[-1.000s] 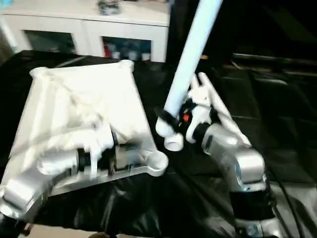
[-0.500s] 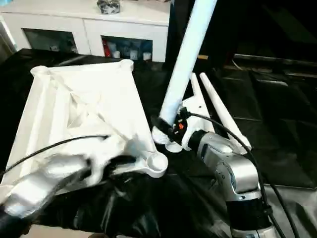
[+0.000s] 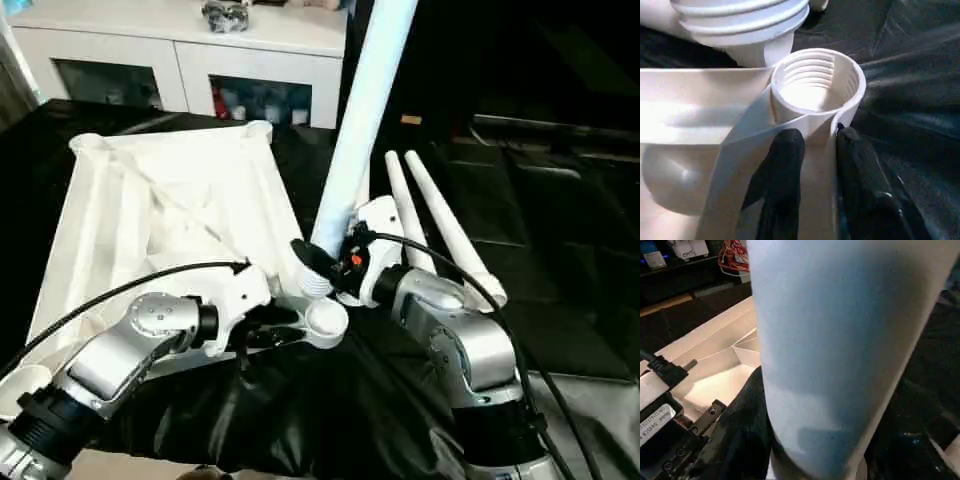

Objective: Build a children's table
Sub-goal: Move table base

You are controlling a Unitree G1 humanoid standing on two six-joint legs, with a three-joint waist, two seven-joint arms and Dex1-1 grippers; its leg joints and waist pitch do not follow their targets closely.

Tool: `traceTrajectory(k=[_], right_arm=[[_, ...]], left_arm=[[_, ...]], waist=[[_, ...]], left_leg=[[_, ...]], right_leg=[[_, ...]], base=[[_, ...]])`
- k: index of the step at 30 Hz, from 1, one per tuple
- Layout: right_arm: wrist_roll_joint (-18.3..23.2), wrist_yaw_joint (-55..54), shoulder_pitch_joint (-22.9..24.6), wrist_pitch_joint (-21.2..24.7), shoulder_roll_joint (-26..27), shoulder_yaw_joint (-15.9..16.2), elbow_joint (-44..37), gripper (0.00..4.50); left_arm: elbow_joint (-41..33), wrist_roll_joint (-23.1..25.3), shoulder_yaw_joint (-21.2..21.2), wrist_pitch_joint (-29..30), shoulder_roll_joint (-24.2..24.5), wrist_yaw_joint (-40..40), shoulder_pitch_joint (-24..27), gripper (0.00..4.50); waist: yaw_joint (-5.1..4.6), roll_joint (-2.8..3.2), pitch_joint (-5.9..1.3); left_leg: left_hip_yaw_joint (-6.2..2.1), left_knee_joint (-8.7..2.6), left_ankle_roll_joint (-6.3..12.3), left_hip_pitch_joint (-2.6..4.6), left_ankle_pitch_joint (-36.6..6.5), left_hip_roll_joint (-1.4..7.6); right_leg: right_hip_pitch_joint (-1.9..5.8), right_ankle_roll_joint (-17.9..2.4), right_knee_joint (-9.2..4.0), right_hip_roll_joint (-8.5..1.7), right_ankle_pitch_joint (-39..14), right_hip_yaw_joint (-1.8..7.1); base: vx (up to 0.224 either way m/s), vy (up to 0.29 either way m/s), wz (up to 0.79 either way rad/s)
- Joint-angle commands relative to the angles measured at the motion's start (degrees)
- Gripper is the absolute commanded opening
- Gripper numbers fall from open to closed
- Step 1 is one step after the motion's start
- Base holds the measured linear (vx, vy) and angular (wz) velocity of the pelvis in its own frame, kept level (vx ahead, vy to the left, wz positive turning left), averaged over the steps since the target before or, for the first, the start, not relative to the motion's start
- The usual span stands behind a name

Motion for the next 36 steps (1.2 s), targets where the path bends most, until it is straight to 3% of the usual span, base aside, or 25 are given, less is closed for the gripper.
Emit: traceTrajectory(k=[1,4,7,8,9,12,13,16,18,20,21,24,26,27,28,29,35,36], right_arm=[[-0.4,0.2,-0.1,-0.4,-0.7,-0.3,-1.3,1.91],[-0.5,0.2,-0.2,-0.5,-1.0,-0.7,-1.3,1.91],[-0.4,0.3,-0.1,-0.5,-1.2,-0.9,-1.6,1.91],[-0.3,0.3,0.0,-0.4,-1.3,-0.9,-1.7,1.91],[-0.3,0.3,0.0,-0.3,-1.3,-1.1,-2.0,1.91],[-0.1,0.2,0.2,-0.2,-1.4,-1.3,-2.3,1.91],[-0.1,0.1,0.3,-0.2,-1.5,-1.3,-2.4,1.91],[0.1,-0.2,0.7,-0.1,-1.7,-1.6,-3.0,1.91],[0.2,-0.4,1.0,-0.1,-1.6,-1.6,-3.2,1.91],[0.2,-0.5,1.3,-0.1,-1.6,-1.6,-3.5,1.91],[0.3,-0.5,1.5,0.0,-1.6,-1.6,-3.6,1.91],[0.5,-0.8,1.8,0.2,-1.5,-1.9,-3.9,1.91],[0.6,-1.0,1.9,0.2,-1.2,-2.1,-3.9,1.91],[0.6,-1.1,1.9,0.2,-1.1,-2.1,-3.8,1.91],[0.6,-1.4,1.9,0.2,-1.1,-2.1,-4.0,1.91],[0.7,-1.9,2.2,0.6,-1.0,-2.4,-4.9,1.91],[1.1,-2.9,4.2,1.8,-1.6,-3.3,-7.6,1.91],[1.2,-3.0,4.6,2.0,-1.9,-3.5,-8.2,1.91]], left_arm=[[4.6,1.7,0.1,-0.4,1.9,-0.6,2.4,0.90],[6.4,0.1,3.1,-3.9,3.8,-2.8,3.5,1.11],[6.7,-0.4,4.3,-5.6,4.8,-3.8,4.2,1.38],[6.7,0.0,4.6,-6.7,5.3,-3.4,4.4,1.55],[6.3,-0.1,5.2,-7.2,5.6,-3.0,4.6,1.55],[2.7,-1.6,7.4,-6.6,6.1,-2.7,5.3,1.86],[0.6,-2.6,8.4,-5.1,6.1,-2.8,5.6,1.95],[-3.9,-2.5,8.7,-2.5,7.5,-2.8,6.5,1.95],[-4.9,-2.2,8.3,-2.0,8.5,-3.1,7.0,1.95],[-6.0,-2.0,8.4,-1.6,9.1,-3.1,7.7,1.99],[-6.6,-2.4,8.7,-1.1,9.1,-3.1,8.2,1.99],[-7.4,-4.4,10.3,-0.6,7.7,-2.8,8.9,1.99],[-7.6,-7.0,11.8,0.4,5.8,-2.4,8.6,1.99],[-7.6,-7.7,12.1,0.7,5.3,-2.3,8.4,1.99],[-8.1,-7.8,12.3,0.8,5.3,-2.3,8.0,1.99],[-10.4,-8.6,12.9,2.4,6.2,-2.6,7.5,1.99],[-19.9,-10.2,14.1,8.8,7.4,-1.2,9.1,1.99],[-21.4,-10.3,14.0,10.0,7.1,-0.7,9.1,1.99]], waist=[[-0.26,0.07,-2.79],[-0.59,-0.04,-2.74],[-1.24,-0.07,-2.52],[-1.32,0.22,-2.47],[-1.61,-0.05,-2.39],[-1.85,0.12,-2.31],[-1.81,0.65,-2.31],[-1.99,0.41,-2.39],[-1.86,1.02,-2.35],[-1.70,1.03,-2.34],[-1.55,1.34,-2.44],[-1.42,1.29,-2.51],[-1.31,1.33,-2.82],[-1.03,1.63,-2.86],[-1.05,1.49,-2.92],[-1.14,2.11,-2.72],[-1.20,2.54,-2.68],[-1.22,3.01,-2.65]], left_leg=[[-1.43,-5.44,-3.46,1.19,-22.2,2.23],[-1.52,-5.70,-3.51,0.80,-22.1,2.18],[-1.61,-5.70,-3.59,1.07,-24.3,2.10],[-1.69,-5.65,-3.60,1.32,-25.1,2.11],[-1.74,-5.62,-3.54,1.26,-25.7,2.07],[-1.90,-5.67,-3.68,1.25,-26.2,2.01],[-2.06,-5.73,-3.72,1.23,-26.3,1.95],[-2.10,-5.60,-3.70,1.30,-26.7,1.93],[-2.03,-5.80,-3.77,1.58,-27.7,2.13],[-1.85,-5.84,-3.66,1.77,-27.8,2.17],[-1.80,-5.83,-3.77,1.82,-27.6,2.23],[-1.51,-5.87,-3.82,1.69,-26.3,2.27],[-1.23,-5.78,-3.66,1.45,-23.9,2.22],[-0.96,-5.61,-3.51,1.75,-23.5,2.19],[-0.96,-5.56,-3.33,1.65,-23.0,2.15],[-0.83,-5.55,-3.38,1.65,-22.9,2.12],[-0.66,-5.09,-1.52,0.91,-14.7,1.91],[-0.63,-5.05,-1.48,0.92,-14.0,1.92]], right_leg=[[0.91,-4.8,-5.84,-3.38,-30.0,1.48],[1.17,-5.0,-5.70,-3.36,-28.7,1.36],[0.80,-4.8,-6.05,-3.42,-31.8,1.33],[0.60,-4.4,-6.27,-3.49,-33.4,1.37],[0.58,-4.0,-6.46,-3.53,-34.9,1.36],[0.61,-3.3,-6.78,-3.62,-37.4,1.19],[0.64,-3.2,-6.80,-3.65,-38.0,1.10],[0.42,-3.4,-6.83,-3.44,-37.7,0.95],[0.18,-4.4,-6.74,-3.13,-34.7,1.05],[0.03,-5.4,-6.54,-2.95,-32.2,1.18],[0.10,-6.1,-6.27,-2.98,-30.5,1.31],[0.26,-7.5,-5.87,-2.82,-26.3,1.49],[0.71,-9.0,-5.39,-2.73,-21.6,1.58],[0.42,-9.4,-5.45,-2.63,-20.2,1.72],[0.58,-9.6,-5.30,-2.60,-19.3,1.74],[0.58,-9.8,-5.39,-2.45,-18.1,1.78],[1.59,-12.1,-4.33,-2.23,-9.9,1.74],[1.58,-12.3,-4.17,-2.20,-8.7,1.76]], base=[[0.000,0.000,0.00],[0.000,0.000,0.00],[0.000,0.000,0.00],[0.000,0.000,0.00],[0.000,0.000,0.00],[0.000,0.000,0.00],[0.000,0.000,0.00],[0.000,0.000,0.00],[0.000,0.000,0.00],[0.000,0.000,0.00],[0.000,0.000,0.00],[0.000,0.000,0.00],[0.000,0.000,0.00],[0.000,0.000,0.00],[0.000,0.000,0.00],[0.000,0.000,0.00],[0.030,-0.004,0.01],[0.053,-0.005,0.01]])
